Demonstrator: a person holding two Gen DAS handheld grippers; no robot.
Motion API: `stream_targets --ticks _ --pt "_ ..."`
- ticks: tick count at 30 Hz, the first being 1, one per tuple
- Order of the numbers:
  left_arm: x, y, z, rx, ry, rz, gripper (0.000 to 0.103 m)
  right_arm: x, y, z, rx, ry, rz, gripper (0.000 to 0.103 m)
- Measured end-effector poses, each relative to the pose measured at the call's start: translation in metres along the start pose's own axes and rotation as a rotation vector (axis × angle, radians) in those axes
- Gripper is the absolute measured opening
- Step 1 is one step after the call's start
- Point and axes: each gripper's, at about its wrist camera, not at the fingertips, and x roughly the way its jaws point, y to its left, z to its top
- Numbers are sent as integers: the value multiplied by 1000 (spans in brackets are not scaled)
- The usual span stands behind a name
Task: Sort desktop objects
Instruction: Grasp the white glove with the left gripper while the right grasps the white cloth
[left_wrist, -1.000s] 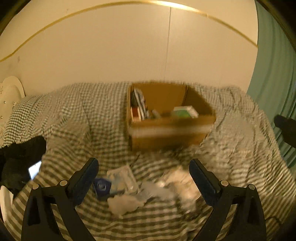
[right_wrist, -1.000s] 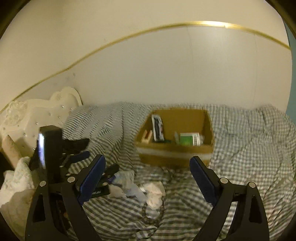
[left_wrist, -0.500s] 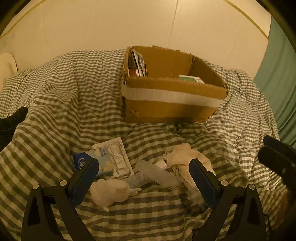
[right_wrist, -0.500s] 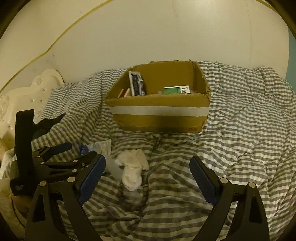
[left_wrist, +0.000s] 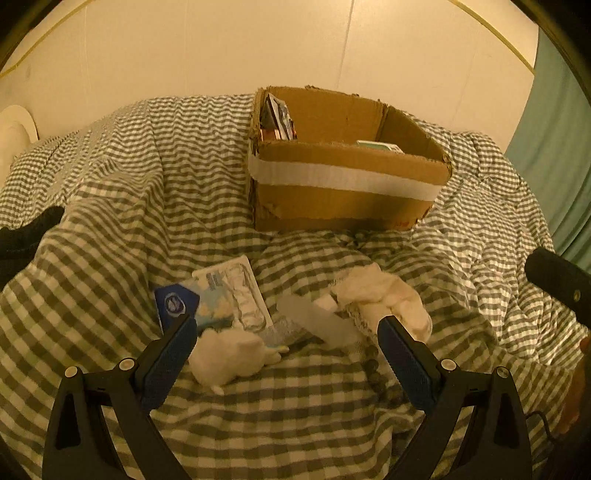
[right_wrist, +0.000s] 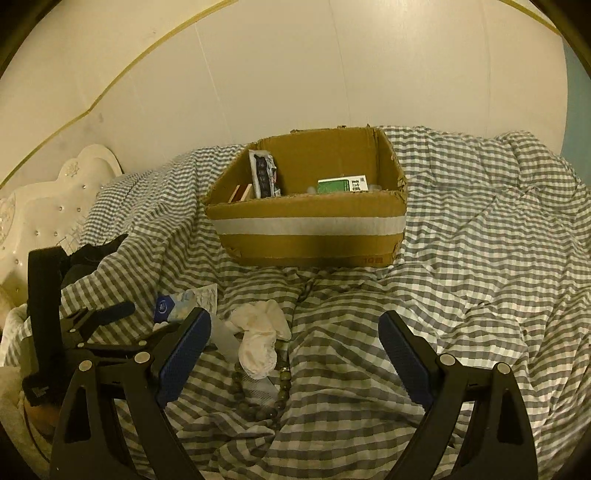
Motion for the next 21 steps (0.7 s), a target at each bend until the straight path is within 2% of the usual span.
stream_targets --ticks 6,10,16,21 --pt "8 -2 -5 25 34 30 101 0 1 -1 -3 1 4 93" --pt "14 21 0 -76 47 33 101 7 3 -2 0 16 11 93" --pt "32 52 7 -219 83 50 101 51 13 2 -33 79 18 92" --pt "57 59 7 -255 156 64 101 104 19 -8 -46 203 57 66"
